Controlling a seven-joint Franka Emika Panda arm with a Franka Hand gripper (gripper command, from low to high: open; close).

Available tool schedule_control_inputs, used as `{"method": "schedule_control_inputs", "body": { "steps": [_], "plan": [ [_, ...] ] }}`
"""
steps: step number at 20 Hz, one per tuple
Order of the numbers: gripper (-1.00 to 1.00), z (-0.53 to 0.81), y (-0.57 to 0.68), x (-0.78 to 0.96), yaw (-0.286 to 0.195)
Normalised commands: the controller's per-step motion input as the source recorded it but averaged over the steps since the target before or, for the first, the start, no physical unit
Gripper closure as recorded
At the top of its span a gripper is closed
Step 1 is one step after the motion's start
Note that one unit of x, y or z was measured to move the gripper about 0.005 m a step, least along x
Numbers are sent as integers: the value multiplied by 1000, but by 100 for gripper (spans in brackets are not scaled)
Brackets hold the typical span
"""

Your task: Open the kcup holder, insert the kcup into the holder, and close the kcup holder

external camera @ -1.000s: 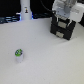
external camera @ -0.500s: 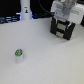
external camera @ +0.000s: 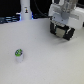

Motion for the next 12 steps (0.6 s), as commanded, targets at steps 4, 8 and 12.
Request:
{"method": "schedule_control_inputs", "body": {
  "steps": [4, 8, 12],
  "plan": [
    [100, 159, -273, 967, -55],
    [100, 160, -290, 947, -64],
    [100, 180, -309, 924, -71]
  ]
}}
